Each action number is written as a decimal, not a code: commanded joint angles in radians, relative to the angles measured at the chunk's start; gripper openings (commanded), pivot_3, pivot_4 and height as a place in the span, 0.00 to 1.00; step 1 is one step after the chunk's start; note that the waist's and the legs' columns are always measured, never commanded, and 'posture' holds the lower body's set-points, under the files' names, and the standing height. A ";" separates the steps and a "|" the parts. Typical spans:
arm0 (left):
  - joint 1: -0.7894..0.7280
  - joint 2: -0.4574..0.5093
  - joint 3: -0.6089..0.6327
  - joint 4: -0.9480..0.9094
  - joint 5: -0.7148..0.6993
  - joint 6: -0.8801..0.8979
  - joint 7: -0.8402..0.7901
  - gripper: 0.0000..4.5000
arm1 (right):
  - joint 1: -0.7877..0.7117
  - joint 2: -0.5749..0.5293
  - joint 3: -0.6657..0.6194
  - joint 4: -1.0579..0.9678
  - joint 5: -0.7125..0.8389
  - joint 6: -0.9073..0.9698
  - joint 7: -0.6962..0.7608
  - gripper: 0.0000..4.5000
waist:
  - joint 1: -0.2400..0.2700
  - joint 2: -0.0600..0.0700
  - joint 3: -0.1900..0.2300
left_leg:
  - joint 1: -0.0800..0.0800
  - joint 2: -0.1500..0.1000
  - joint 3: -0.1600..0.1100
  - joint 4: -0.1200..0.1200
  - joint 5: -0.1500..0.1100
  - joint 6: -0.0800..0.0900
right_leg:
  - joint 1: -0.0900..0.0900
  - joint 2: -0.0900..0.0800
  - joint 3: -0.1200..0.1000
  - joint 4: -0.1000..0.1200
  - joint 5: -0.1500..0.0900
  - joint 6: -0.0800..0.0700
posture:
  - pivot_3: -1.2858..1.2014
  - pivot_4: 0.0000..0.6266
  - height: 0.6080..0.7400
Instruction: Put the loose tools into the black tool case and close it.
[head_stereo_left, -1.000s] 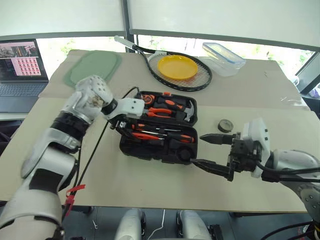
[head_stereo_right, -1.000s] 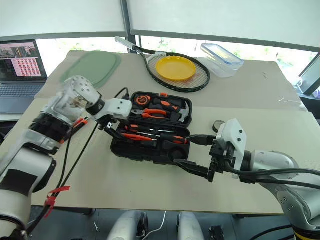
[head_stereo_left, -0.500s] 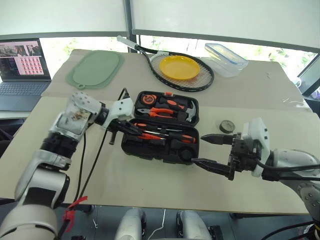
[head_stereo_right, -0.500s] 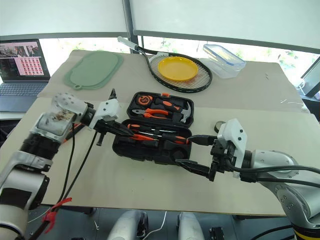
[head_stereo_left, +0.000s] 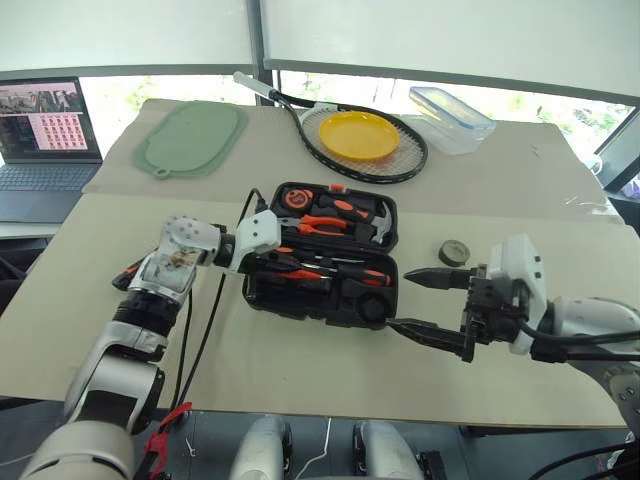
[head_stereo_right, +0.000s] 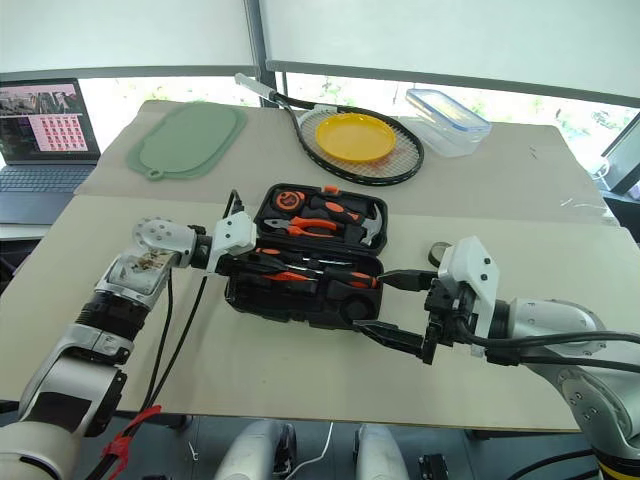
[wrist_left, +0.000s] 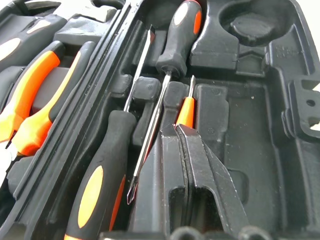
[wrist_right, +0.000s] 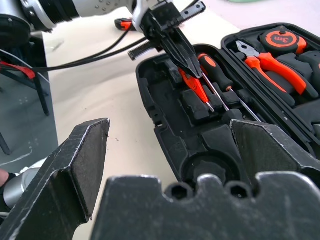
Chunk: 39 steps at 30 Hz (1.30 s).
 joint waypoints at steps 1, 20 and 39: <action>0.000 0.004 0.015 0.016 0.015 -0.039 0.003 0.01 | -0.003 -0.011 -0.028 -0.023 0.016 -0.003 0.000 1.00 | 0.000 0.000 0.000 | 0.000 0.000 0.000 0.000 0.000 0.000 | 0.000 0.000 0.000 0.000 0.000 0.000 | 0.52 0.24 0.99; -0.021 -0.016 -0.001 0.154 0.102 -0.146 0.024 0.01 | 0.001 -0.004 -0.024 -0.032 0.029 -0.004 -0.021 1.00 | -0.001 0.000 0.000 | 0.001 0.000 0.000 0.000 0.000 0.000 | 0.001 0.000 0.000 0.000 0.000 0.000 | 0.52 0.24 0.99; 0.402 0.329 0.534 -0.422 -0.177 0.454 0.207 0.35 | -0.207 0.016 0.135 0.094 -0.082 -0.062 0.096 1.00 | -0.014 0.000 0.000 | 0.001 0.002 0.001 0.000 0.000 0.000 | -0.001 0.000 0.000 0.000 0.000 0.000 | 0.52 0.24 0.99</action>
